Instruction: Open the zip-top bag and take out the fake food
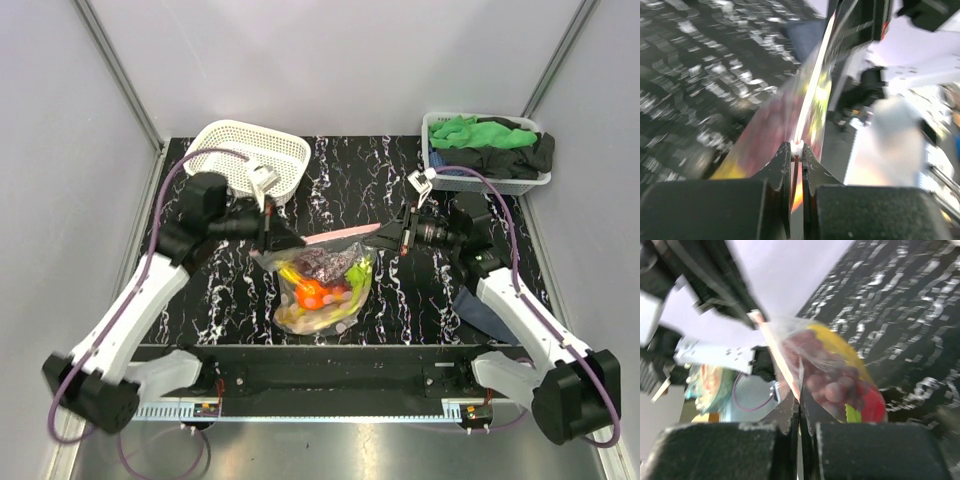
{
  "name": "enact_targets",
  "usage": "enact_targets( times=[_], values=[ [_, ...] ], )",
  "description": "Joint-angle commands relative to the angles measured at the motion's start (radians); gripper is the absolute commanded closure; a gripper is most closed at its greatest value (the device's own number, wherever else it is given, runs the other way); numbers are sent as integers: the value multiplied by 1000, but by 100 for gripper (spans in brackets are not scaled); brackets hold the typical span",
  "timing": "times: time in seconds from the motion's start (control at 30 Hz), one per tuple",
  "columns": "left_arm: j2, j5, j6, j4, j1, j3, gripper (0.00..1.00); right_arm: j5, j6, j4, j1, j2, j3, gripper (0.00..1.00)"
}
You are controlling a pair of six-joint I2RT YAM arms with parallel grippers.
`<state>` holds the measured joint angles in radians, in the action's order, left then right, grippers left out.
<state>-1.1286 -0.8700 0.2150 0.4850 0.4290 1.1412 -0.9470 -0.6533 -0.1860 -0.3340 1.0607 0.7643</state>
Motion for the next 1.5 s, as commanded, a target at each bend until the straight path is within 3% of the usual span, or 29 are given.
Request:
enact_targets(
  times=[0.0,0.3,0.5,0.63,0.67,0.7,0.87,1.2,1.3,1.33,1.4,1.43,1.47],
  values=[
    [191,244,18,138,-30,-83,100,88,83,63,81,31,65,100],
    [436,312,66,266,-33,-178,100,51,195,92,127,219,211,100],
    [533,293,106,303,-35,-175,100,-204,345,181,124,309,366,100],
    [434,273,110,316,-35,-62,59,-295,388,210,116,257,348,100],
    [409,273,115,314,-35,-37,43,-311,397,212,113,246,339,100],
    [385,272,115,304,-33,24,39,-335,409,214,107,234,320,100],
    [195,213,57,241,-35,135,34,-397,431,218,84,177,287,100],
    [-83,193,-19,135,-16,308,37,-423,397,237,67,173,311,100],
    [-132,288,146,142,-9,357,42,-404,399,238,66,167,316,100],
    [-138,319,316,158,-9,361,43,-398,400,243,66,163,317,100],
    [-135,368,497,193,-6,341,47,-371,406,250,66,157,319,100],
    [-113,397,641,191,23,330,43,-363,409,252,66,156,320,100],
    [-94,440,693,184,46,304,41,-351,412,256,67,154,322,100]
  ],
)
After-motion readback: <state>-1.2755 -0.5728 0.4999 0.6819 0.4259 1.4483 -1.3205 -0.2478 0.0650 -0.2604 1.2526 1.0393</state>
